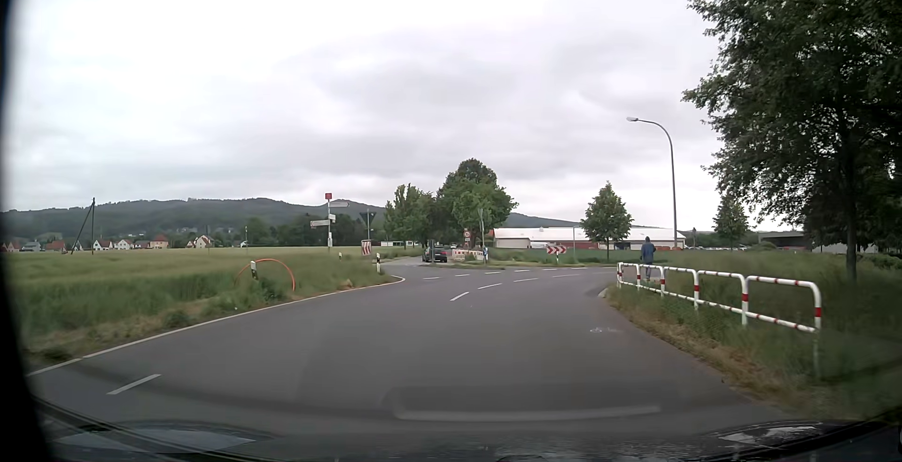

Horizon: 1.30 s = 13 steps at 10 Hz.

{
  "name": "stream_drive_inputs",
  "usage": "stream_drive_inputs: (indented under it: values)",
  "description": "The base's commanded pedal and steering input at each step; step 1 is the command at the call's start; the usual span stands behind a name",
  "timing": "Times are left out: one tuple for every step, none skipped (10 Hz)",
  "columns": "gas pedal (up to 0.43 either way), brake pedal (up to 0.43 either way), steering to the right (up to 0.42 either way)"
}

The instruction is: Follow the waypoints while adhering to traffic rules and regulations

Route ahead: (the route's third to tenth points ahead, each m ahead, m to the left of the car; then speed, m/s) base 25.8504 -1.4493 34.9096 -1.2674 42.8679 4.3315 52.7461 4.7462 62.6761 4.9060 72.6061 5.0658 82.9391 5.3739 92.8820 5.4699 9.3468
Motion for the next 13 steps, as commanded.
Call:
stream_drive_inputs:
  values:
    - [0.0,0.0,0.017]
    - [0.0,0.03,0.019]
    - [0.0,0.073,0.024]
    - [0.0,0.085,0.028]
    - [0.0,0.085,0.034]
    - [0.0,0.091,0.038]
    - [0.0,0.085,0.041]
    - [0.0,0.085,0.044]
    - [0.0,0.085,0.045]
    - [0.0,0.085,0.048]
    - [0.0,0.091,0.051]
    - [0.0,0.104,0.055]
    - [0.0,0.116,0.058]
